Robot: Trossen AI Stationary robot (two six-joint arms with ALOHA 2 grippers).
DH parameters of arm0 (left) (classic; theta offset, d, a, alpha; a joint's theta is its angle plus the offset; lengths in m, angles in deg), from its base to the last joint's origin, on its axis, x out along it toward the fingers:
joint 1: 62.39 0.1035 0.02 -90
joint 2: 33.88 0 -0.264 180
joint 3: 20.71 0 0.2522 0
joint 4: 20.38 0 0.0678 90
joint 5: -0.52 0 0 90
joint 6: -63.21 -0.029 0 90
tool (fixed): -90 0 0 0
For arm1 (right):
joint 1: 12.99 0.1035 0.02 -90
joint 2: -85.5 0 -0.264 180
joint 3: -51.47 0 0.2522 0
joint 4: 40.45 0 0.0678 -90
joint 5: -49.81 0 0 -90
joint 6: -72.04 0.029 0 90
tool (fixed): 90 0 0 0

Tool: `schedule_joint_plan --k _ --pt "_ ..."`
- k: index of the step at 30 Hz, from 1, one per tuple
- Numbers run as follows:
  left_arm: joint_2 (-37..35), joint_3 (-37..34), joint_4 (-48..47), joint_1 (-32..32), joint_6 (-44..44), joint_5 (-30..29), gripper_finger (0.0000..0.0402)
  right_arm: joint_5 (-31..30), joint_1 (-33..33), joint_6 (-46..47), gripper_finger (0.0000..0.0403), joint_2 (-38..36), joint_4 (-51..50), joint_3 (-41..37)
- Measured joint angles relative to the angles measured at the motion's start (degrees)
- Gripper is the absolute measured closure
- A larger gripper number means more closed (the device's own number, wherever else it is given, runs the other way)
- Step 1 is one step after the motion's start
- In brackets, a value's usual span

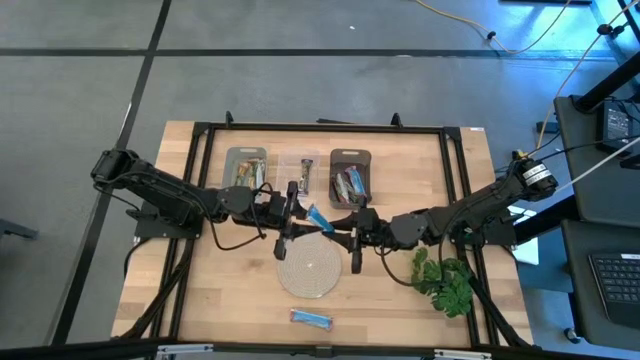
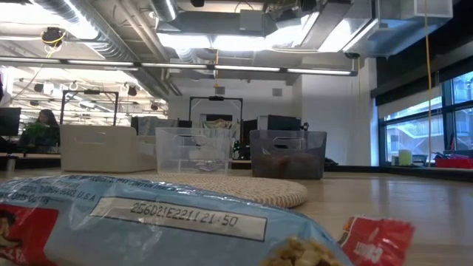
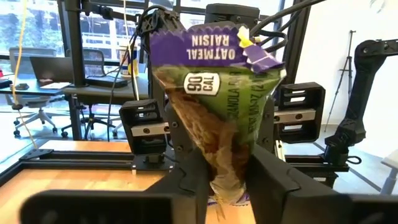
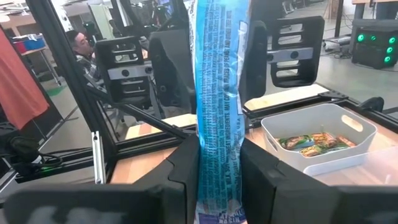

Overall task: Pick and place Granola Bars by type
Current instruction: Put the blue granola bar into the transparent bin

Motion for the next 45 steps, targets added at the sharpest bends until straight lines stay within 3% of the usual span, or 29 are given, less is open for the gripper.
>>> schedule_joint_plan --k 9,18,25,29,33,36,45 --pt "0.0 0.0 0.0 -0.1 0.0 0.2 0.0357 2.5 0.0 -0.3 0.0299 0.0 0.0 0.0" --pt "0.0 0.0 -0.3 0.0 0.1 -0.7 0.0359 5.9 0.0 -0.4 0.0204 -1.3 -4.1 0.0" --pt "0.0 0.0 -3.8 0.1 3.3 -10.4 0.0359 6.0 0.0 6.7 0.0171 -9.6 -24.1 0.0" --pt "0.0 0.0 -5.9 0.4 6.1 -20.7 0.0359 6.0 0.0 13.3 0.0169 -13.6 -33.7 0.0" --pt "0.0 0.0 -10.9 3.2 14.2 -28.9 0.0362 5.7 0.0 16.7 0.0169 -14.9 -37.9 0.0" --pt "0.0 0.0 -17.0 6.9 21.9 -27.3 0.0362 5.7 0.0 16.7 0.0169 -14.6 -37.8 0.0" --pt "0.0 0.0 -35.8 20.4 33.2 -12.1 0.0365 5.5 0.0 16.3 0.0169 -12.7 -37.9 0.0"
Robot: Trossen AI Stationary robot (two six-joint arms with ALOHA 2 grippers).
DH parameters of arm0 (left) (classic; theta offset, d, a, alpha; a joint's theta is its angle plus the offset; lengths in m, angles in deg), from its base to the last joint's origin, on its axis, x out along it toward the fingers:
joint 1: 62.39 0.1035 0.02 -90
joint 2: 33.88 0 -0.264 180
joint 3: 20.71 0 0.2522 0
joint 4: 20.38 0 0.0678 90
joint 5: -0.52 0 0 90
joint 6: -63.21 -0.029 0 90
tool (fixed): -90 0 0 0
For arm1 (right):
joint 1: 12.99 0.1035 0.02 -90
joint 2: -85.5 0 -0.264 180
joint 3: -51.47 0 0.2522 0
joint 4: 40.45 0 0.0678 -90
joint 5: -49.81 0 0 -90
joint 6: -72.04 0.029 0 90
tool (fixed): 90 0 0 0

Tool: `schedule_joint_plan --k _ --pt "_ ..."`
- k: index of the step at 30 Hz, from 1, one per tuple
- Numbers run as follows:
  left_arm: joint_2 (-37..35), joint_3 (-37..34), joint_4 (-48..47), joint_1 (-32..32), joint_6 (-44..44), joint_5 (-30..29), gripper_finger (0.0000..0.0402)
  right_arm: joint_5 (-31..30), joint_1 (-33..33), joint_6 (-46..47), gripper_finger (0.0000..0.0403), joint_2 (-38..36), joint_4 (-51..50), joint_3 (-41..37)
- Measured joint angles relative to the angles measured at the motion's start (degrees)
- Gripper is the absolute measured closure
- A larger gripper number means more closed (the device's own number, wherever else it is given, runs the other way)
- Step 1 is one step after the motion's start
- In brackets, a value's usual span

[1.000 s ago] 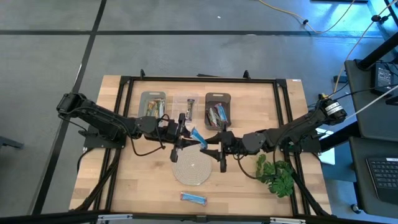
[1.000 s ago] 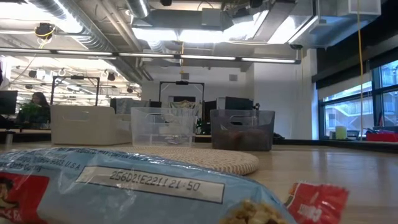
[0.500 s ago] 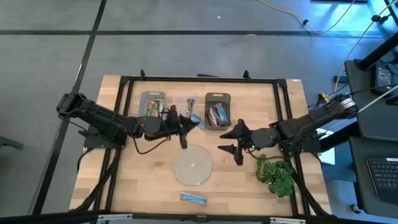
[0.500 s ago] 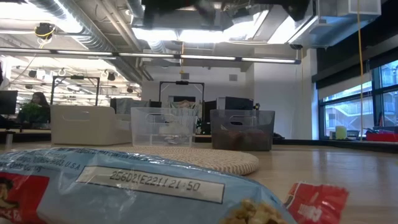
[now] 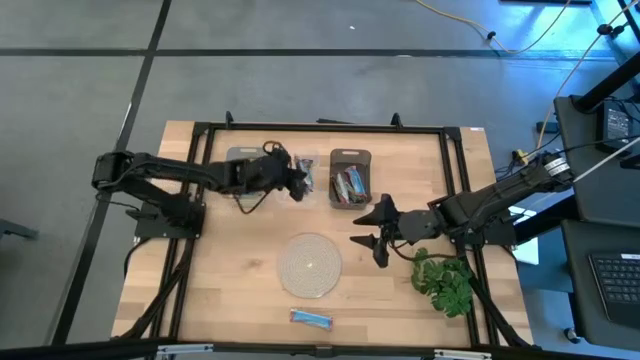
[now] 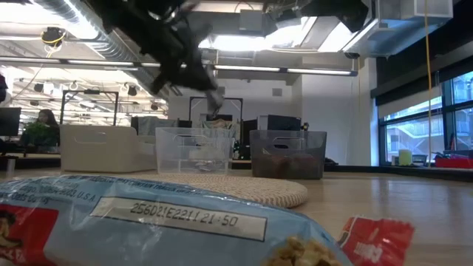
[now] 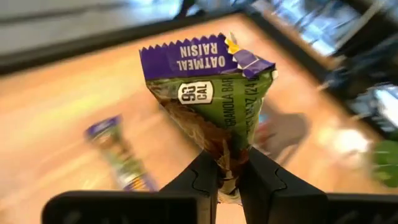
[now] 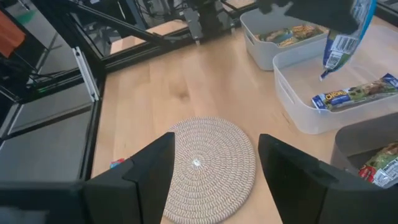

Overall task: Pick and place Granola Bars by type
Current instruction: Put the blue granola bar into the transparent bin

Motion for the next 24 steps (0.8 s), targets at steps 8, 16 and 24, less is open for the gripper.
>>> schedule_joint_plan --k 8,16,24 --pt "0.0 0.0 -10.6 6.6 1.6 3.5 0.0364 0.0 0.0 -0.1 0.0169 0.5 -0.3 0.0" --pt "0.2 0.0 -11.9 6.8 1.5 3.5 0.0366 -0.2 0.0 -0.2 0.0169 0.5 -0.4 0.0" --pt "5.9 0.0 -11.0 6.8 2.9 4.7 0.0365 -3.0 0.0 0.0 0.0169 0.5 -0.4 0.0"
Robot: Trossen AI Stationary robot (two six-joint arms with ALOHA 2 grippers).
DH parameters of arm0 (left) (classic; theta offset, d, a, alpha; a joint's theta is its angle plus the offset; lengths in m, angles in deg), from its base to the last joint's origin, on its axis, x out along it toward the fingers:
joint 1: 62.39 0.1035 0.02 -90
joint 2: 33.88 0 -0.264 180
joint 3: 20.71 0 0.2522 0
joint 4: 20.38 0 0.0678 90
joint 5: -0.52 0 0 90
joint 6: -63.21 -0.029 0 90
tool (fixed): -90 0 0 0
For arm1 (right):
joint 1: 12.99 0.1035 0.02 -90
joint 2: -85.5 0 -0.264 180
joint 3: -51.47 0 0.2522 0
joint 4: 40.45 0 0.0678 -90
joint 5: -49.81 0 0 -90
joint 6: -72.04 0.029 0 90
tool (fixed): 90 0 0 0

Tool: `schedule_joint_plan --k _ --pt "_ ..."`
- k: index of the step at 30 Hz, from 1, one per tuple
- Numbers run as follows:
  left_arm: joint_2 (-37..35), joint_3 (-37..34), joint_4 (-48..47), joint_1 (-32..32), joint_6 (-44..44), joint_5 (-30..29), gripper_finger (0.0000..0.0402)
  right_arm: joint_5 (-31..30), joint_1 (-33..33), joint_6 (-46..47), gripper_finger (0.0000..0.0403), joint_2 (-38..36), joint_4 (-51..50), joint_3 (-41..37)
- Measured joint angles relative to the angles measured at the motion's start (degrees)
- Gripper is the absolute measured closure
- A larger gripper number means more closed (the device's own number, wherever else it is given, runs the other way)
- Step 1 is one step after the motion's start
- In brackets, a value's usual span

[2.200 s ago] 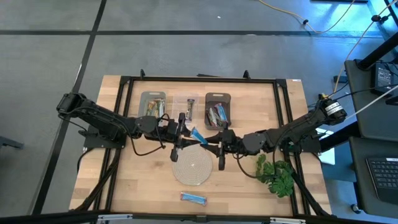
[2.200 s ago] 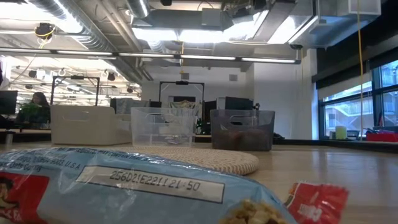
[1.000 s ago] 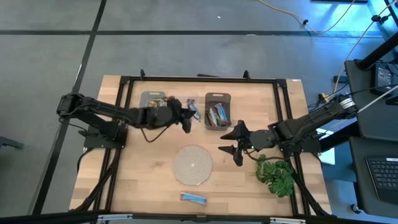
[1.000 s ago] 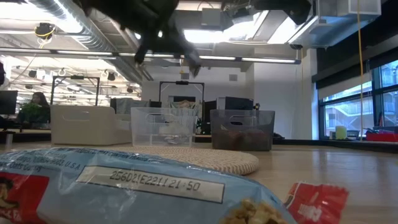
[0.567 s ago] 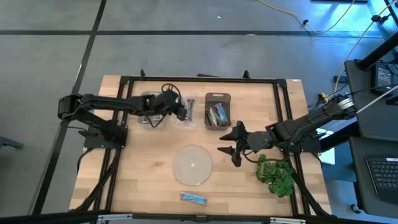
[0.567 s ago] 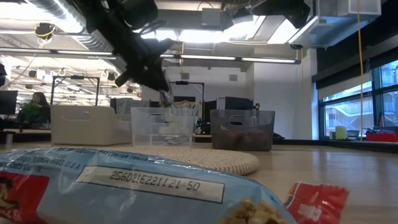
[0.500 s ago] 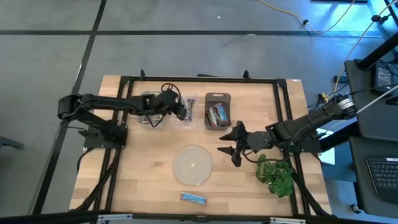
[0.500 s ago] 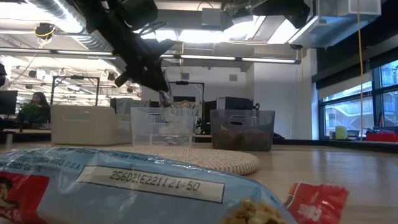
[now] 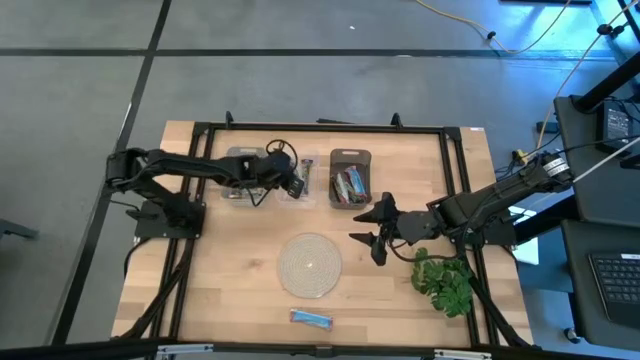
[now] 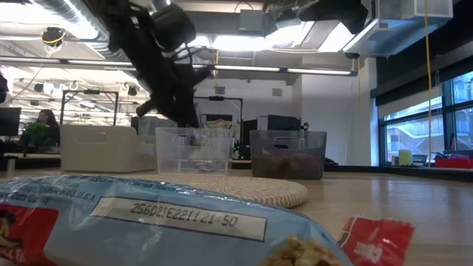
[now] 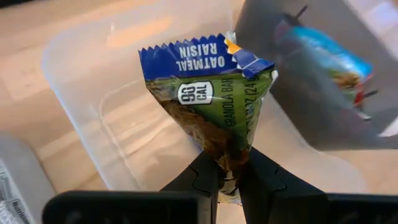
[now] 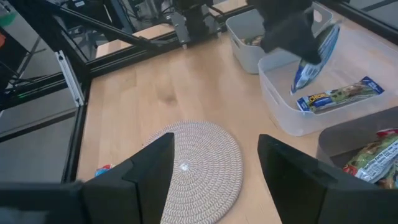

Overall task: Pick and place Granola Bars by type
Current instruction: Put the blue granola bar into the transparent bin

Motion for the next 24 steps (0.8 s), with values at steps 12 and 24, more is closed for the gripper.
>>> schedule_joint_plan --k 12,24 --pt "4.1 0.0 1.3 0.0 0.0 4.8 0.0363 -0.1 0.0 0.0 0.0169 0.0 -0.5 0.0" --pt "4.0 0.0 1.8 0.0 -0.6 4.2 0.0350 -0.1 0.0 0.1 0.0169 0.0 -1.5 0.0"
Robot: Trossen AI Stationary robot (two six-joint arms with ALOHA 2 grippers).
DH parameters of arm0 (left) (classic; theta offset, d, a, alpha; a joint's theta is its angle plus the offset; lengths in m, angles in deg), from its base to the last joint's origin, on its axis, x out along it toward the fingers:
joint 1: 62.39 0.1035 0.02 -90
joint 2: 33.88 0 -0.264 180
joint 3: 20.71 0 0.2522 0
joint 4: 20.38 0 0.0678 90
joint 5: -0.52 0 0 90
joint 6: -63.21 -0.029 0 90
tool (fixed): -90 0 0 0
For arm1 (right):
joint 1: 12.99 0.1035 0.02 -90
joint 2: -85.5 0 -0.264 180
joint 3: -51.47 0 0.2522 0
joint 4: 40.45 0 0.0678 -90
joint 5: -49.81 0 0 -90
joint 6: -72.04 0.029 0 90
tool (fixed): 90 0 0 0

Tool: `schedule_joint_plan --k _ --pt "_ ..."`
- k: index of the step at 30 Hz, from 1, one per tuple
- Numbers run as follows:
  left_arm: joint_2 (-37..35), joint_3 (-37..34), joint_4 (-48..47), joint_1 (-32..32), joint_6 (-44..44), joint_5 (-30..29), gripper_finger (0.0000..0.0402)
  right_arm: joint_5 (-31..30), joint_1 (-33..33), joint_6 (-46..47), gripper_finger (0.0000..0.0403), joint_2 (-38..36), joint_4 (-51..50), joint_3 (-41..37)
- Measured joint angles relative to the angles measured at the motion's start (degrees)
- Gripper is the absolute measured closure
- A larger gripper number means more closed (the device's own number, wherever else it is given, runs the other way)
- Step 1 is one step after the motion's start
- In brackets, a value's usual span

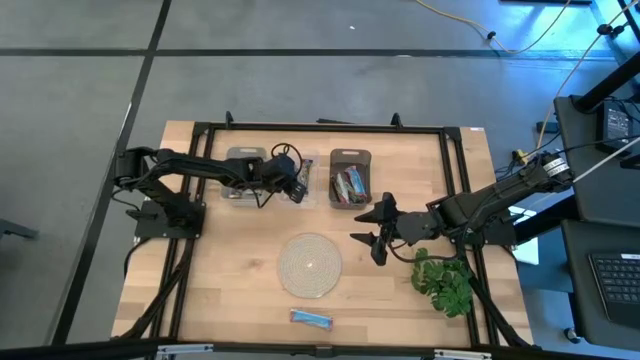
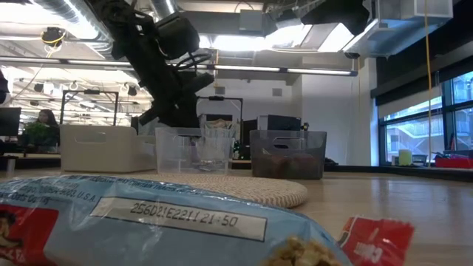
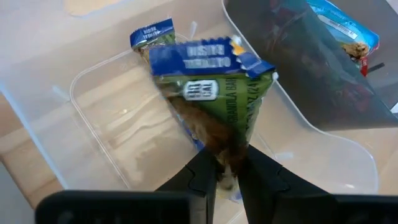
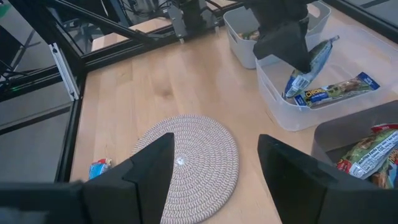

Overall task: Pick and place Granola Bars by type
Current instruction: Put the blue granola bar into the transparent bin, then put the red granola bar into the black bin

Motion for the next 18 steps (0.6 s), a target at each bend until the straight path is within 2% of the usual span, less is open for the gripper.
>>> schedule_joint_plan --k 11,18 --pt "-0.1 0.0 0.0 0.0 0.1 -1.9 0.0289 0.0 0.0 0.0 0.0169 0.0 0.0 0.0" --pt "-6.7 0.0 3.1 0.2 -5.9 -0.9 0.0266 0.0 0.0 -0.1 0.0169 0.0 0.2 0.0"
